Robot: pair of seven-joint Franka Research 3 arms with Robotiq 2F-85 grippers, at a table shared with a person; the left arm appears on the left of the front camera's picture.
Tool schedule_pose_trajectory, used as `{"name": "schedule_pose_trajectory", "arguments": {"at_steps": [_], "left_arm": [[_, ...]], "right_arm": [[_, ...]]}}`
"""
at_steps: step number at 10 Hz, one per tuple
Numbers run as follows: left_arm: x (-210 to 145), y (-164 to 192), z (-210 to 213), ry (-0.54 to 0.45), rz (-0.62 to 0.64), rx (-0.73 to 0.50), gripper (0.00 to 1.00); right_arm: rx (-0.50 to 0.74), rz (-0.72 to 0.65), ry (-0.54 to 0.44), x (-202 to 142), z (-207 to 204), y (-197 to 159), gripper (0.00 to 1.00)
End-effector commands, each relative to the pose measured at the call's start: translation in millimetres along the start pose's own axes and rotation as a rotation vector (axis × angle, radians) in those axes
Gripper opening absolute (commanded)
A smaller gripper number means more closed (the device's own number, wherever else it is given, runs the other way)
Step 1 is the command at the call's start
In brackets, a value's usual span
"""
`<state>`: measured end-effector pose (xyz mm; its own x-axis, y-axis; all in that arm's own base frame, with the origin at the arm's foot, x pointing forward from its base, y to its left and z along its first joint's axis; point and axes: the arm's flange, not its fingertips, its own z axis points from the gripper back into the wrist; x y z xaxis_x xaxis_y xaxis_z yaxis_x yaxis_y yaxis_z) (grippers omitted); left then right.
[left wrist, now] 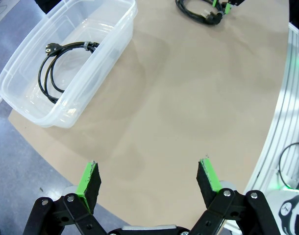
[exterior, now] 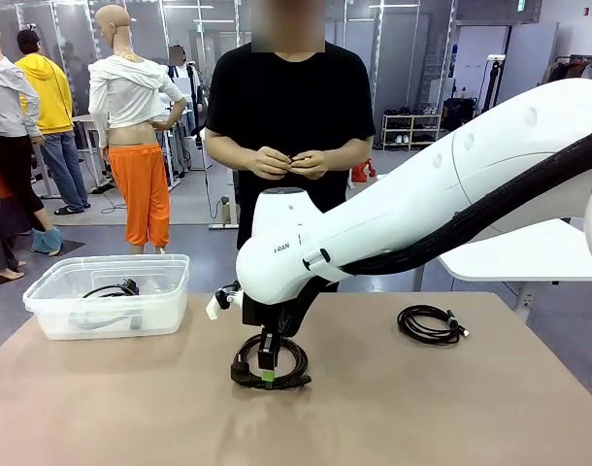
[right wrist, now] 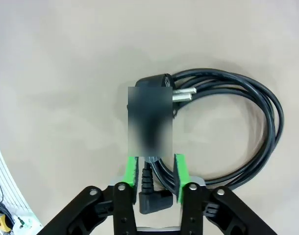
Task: Organize and store the cables.
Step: Place the Power Cable into the Organizing box.
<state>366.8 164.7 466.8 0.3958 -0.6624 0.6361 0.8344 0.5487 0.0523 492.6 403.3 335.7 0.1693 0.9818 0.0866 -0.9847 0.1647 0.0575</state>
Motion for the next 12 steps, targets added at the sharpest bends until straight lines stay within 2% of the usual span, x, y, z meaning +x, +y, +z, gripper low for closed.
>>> {"name": "schedule_pose_trajectory", "arguments": {"at_steps": [1,2,3,4,6,10,12], "left_arm": [[-2,0,-1,-0.019,-0.017,0.013,1.0],[-2,0,-1,-0.019,-0.017,0.013,1.0],[0,0,0,0.0,0.0,0.0,1.0],[5,-11,15,0.001,-0.047,0.023,1.0],[28,-32,20,0.013,-0.113,-0.001,1.0],[99,-81,15,0.046,-0.233,-0.075,1.0],[142,-114,-2,0.073,-0.333,-0.125,1.0]], "right_arm": [[-0.003,-0.036,-0.008,-11,1,2,0.93],[-0.008,-0.038,-0.015,-14,3,0,1.0],[-0.01,-0.041,-0.033,-18,10,-1,1.0],[-0.018,-0.048,-0.05,-22,18,-3,1.0],[-0.026,-0.044,-0.082,-45,42,-6,1.0],[-0.101,-0.012,-0.209,-156,119,10,1.0],[-0.006,-0.005,-0.359,-247,145,15,1.0]]}}
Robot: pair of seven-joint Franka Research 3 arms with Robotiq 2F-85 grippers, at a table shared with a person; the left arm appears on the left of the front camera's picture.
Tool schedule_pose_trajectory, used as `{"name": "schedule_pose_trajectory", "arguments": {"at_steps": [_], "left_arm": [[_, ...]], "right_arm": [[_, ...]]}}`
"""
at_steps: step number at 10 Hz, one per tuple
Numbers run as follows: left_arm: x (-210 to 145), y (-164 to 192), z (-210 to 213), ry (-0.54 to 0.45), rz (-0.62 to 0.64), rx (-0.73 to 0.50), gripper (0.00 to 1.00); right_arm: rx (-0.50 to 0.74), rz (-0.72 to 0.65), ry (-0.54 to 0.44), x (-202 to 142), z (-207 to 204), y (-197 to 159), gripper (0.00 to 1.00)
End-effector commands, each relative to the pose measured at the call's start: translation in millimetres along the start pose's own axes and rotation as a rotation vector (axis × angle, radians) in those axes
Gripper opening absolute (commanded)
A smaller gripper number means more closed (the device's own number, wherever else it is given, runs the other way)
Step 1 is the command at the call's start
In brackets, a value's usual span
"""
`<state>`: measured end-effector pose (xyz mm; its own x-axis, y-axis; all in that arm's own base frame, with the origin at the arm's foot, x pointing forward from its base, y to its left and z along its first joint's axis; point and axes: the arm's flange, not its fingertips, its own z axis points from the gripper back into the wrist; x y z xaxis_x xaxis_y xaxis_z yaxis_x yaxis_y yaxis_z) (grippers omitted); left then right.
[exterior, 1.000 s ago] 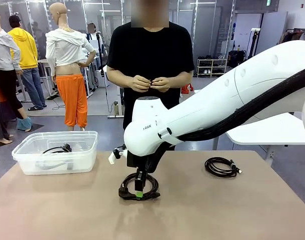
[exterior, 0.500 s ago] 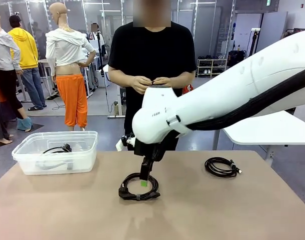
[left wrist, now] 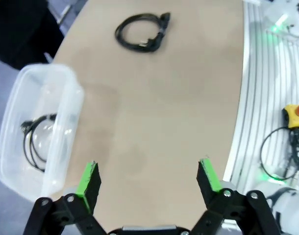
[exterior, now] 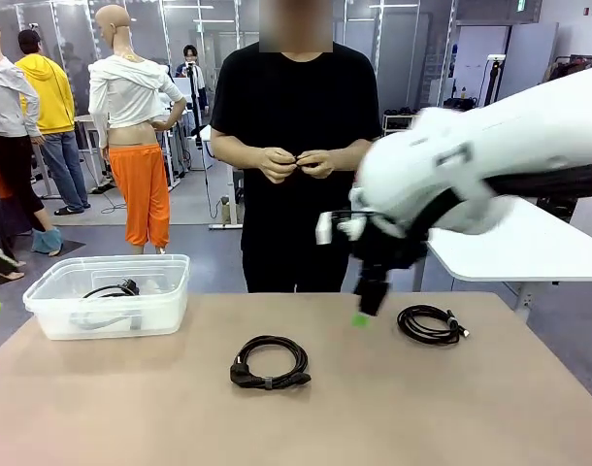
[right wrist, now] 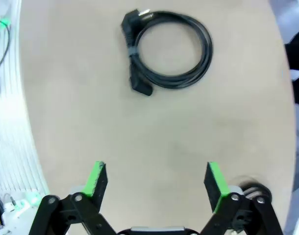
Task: Organize and store the cables.
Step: Place the Power Cable into the Organizing box.
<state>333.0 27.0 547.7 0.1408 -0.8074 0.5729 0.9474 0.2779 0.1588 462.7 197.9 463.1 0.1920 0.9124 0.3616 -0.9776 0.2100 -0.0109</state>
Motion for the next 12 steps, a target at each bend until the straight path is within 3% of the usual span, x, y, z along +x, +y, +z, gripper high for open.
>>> {"name": "schedule_pose_trajectory", "arguments": {"at_steps": [1,2,3,5,6,8,12], "left_arm": [[43,-19,-22,0.033,-0.085,-0.048,1.0],[71,-28,-38,0.038,-0.116,-0.082,1.0],[99,-36,-56,0.064,-0.15,-0.101,1.0],[156,-62,-108,0.196,-0.188,-0.136,1.0],[181,-68,-133,0.254,-0.175,-0.086,1.0],[223,-79,-176,0.338,-0.228,-0.085,1.0],[254,-85,-270,0.434,-0.251,-0.07,1.0]], "right_arm": [[0.071,-0.018,-0.136,-96,35,11,1.0],[0.006,-0.058,-0.155,-141,53,13,1.0],[-0.012,-0.078,-0.247,-184,72,18,1.0],[-0.087,-0.103,-0.424,-265,100,41,1.0],[-0.108,-0.093,-0.507,-302,106,50,1.0],[-0.178,-0.193,-0.633,-373,118,77,1.0],[-0.25,-0.245,-0.8,-462,119,130,1.0]]}}
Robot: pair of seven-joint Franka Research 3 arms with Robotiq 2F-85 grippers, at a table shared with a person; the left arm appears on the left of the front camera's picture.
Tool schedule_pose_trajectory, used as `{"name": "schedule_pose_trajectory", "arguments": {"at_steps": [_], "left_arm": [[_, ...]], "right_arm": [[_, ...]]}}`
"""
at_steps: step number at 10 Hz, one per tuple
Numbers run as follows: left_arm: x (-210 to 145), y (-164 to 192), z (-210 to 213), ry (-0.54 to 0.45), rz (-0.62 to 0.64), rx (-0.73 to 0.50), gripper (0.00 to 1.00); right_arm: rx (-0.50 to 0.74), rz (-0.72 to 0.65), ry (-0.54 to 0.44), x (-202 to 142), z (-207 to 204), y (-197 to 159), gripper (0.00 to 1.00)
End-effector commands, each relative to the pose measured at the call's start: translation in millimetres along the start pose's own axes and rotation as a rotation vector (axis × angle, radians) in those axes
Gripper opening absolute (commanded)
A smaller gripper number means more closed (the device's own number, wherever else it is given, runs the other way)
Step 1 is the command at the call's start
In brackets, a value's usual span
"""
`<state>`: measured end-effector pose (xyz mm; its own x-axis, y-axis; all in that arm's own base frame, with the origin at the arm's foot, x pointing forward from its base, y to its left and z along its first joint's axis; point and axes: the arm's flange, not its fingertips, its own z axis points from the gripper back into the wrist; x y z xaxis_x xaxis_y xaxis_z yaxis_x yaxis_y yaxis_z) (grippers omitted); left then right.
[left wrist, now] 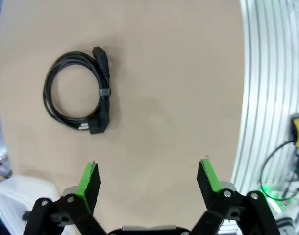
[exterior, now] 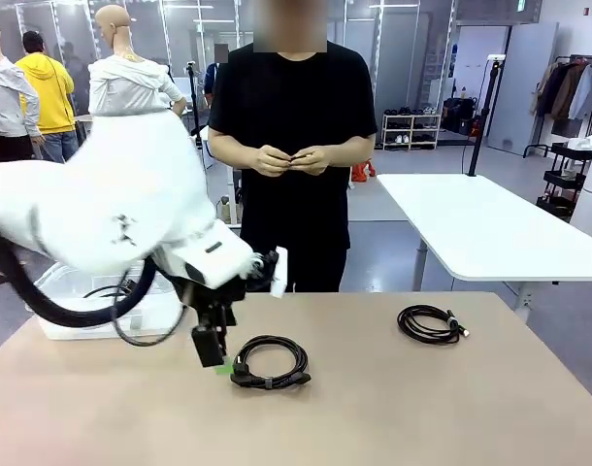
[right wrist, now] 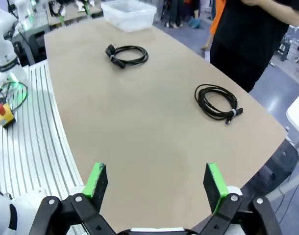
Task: Organize and store the cables.
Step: Place the Power Cable into the Organizing box.
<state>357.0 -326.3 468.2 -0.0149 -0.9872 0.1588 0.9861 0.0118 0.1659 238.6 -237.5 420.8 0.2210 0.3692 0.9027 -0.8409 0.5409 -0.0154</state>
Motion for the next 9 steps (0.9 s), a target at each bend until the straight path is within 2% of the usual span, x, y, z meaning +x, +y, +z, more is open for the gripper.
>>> {"name": "schedule_pose_trajectory", "arguments": {"at_steps": [1,3,4,9], "left_arm": [[23,10,-22,0.016,-0.002,0.033,1.0],[23,20,-27,0.033,0.015,0.06,1.0],[17,8,-28,0.018,-0.012,0.005,1.0],[17,8,-28,0.018,-0.012,0.005,1.0]], "right_arm": [[0.01,-0.009,-0.093,-30,-1,2,1.0],[0.006,-0.037,-0.126,-43,-8,-5,1.0],[-0.003,-0.032,-0.071,-28,9,6,1.0],[-0.003,-0.032,-0.071,-28,9,6,1.0]]}}
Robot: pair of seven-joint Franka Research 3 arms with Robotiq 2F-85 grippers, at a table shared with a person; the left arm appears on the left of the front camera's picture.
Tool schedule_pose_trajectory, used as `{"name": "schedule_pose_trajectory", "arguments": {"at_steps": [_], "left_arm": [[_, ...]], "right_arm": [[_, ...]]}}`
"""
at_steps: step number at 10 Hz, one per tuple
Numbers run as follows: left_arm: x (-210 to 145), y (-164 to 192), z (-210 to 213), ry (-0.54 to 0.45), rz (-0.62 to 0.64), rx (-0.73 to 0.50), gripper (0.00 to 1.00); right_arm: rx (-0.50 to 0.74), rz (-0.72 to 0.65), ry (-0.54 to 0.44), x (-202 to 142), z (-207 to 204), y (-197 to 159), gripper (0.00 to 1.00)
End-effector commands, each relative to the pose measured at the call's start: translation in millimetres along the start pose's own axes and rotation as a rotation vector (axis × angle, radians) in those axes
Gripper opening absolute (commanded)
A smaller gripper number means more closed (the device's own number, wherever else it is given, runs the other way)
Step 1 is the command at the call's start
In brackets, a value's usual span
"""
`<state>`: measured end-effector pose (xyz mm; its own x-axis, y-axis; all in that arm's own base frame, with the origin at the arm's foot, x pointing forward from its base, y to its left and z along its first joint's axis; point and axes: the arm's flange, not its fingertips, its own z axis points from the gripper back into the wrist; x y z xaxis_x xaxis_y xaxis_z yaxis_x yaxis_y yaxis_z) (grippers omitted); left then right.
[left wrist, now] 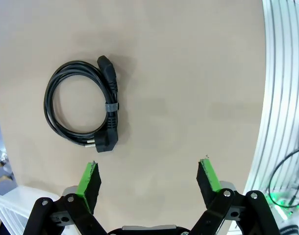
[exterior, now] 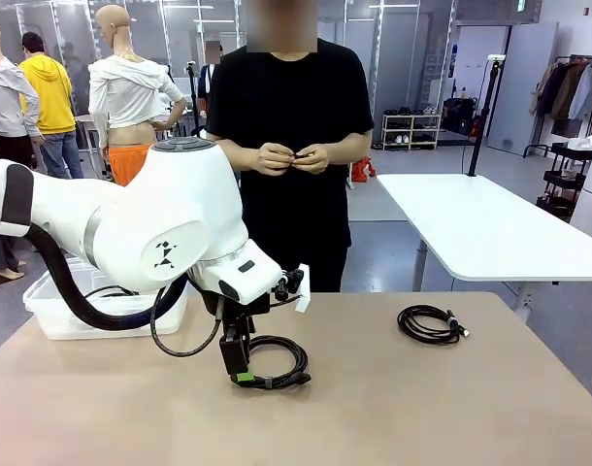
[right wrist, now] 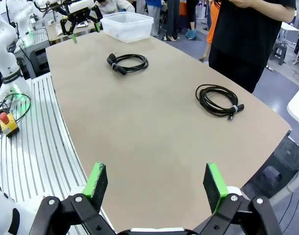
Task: Organize and store the cables.
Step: Place the Power Cable into the Organizing box.
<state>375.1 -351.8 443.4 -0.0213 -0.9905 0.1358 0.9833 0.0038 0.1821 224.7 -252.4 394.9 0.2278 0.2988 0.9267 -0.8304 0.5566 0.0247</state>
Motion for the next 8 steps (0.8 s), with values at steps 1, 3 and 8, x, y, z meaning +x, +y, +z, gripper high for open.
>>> {"name": "schedule_pose_trajectory", "arguments": {"at_steps": [1,3,8], "left_arm": [[-4,-5,3,-0.003,-0.001,-0.01,1.0],[8,17,-16,-0.018,0.021,-0.029,1.0],[13,52,-74,0.013,0.015,-0.095,1.0]], "right_arm": [[-0.002,0.012,-0.011,4,1,2,1.0],[-0.002,0.012,-0.011,4,1,2,1.0],[-0.002,0.012,-0.011,4,1,2,1.0]]}}
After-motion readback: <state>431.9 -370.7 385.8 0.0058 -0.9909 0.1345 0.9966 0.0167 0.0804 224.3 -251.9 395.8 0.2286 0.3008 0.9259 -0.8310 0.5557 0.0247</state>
